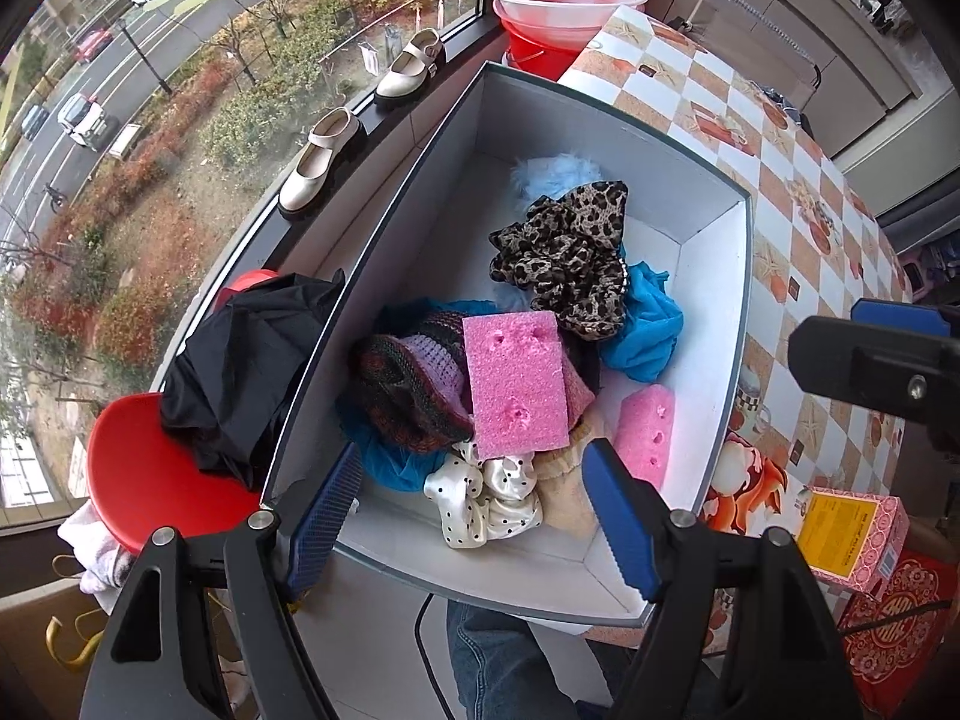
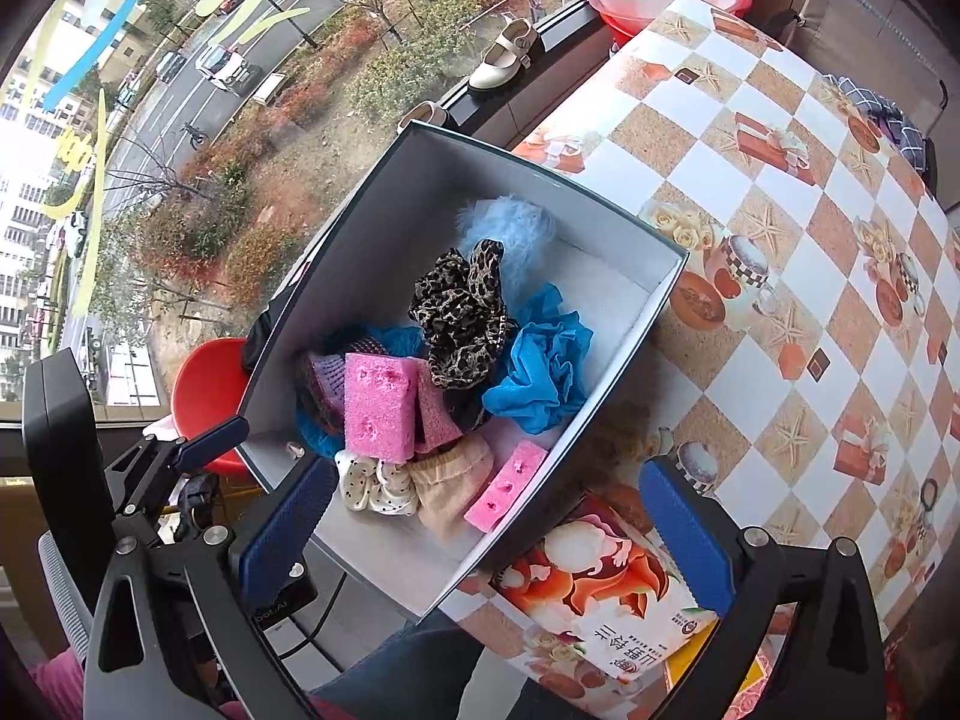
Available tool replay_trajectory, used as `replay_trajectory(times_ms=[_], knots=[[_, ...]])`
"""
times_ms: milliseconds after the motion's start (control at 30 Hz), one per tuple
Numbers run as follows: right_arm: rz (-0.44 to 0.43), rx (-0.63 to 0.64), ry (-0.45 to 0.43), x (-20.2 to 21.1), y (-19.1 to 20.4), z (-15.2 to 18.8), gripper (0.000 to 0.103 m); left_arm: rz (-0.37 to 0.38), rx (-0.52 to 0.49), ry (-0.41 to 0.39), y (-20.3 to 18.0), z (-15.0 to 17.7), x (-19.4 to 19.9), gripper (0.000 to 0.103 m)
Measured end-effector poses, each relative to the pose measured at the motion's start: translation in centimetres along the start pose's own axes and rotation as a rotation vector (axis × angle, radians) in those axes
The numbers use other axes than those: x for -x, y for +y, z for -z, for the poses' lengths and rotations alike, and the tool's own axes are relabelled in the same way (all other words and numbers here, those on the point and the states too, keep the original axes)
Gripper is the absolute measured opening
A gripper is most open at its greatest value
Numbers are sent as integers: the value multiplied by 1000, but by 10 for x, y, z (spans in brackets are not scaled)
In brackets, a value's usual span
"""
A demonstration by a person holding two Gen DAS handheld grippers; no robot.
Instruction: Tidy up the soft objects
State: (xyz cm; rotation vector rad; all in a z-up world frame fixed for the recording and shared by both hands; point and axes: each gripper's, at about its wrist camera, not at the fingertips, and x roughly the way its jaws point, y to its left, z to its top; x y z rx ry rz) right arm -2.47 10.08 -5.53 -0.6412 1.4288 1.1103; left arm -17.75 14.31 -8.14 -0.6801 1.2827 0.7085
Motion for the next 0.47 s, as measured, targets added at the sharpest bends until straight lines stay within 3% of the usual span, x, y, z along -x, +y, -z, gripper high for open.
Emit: replay_trajectory(times_ms=[300, 467], knots=[[-2, -11, 20, -7, -4, -4, 103, 5, 4, 15, 3, -1, -8, 80], [-2, -9, 23, -10, -4, -6, 103, 111, 4, -68, 5, -1, 5, 80]])
